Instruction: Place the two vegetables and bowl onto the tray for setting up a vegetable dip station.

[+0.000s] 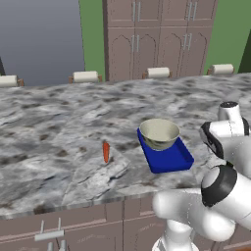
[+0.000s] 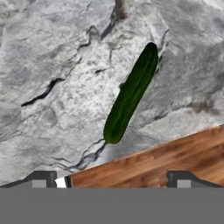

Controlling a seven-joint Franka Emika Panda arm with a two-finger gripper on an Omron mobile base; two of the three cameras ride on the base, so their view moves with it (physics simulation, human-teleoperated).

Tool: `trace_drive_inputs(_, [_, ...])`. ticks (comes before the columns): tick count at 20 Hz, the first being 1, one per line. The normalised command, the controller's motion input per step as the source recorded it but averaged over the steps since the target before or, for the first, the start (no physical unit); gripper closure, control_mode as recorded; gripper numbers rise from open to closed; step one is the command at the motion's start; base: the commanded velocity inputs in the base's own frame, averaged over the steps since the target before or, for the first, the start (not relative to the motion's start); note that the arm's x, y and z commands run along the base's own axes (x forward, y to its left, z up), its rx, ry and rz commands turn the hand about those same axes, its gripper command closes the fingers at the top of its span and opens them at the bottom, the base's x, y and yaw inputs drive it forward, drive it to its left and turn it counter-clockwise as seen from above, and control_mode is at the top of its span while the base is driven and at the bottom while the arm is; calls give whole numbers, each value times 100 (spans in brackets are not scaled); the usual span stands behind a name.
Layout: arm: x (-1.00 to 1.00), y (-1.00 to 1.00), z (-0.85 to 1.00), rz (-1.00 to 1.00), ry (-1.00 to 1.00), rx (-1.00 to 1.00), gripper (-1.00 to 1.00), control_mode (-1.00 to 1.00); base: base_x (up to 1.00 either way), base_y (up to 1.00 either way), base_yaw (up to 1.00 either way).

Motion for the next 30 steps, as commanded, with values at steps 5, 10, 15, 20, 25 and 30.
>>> trace_drive_inputs(5, [0,-21,-27,-1,10,5,-100,-100,0,0,0])
trace_drive_inputs(10, [6,-18,-31,-1,6,7,-100,-100,0,0,0])
trace_drive_inputs(15, [16,-13,-34,0,1,6,-100,-100,0,0,0])
trace_drive_inputs(20, [24,-17,-33,0,3,1,-100,-100,0,0,0])
trace_drive_inputs(25, [22,-21,-28,0,2,1,-100,-100,0,0,0])
trace_drive_inputs(30, [18,-17,-29,0,2,4,-100,-100,0,0,0])
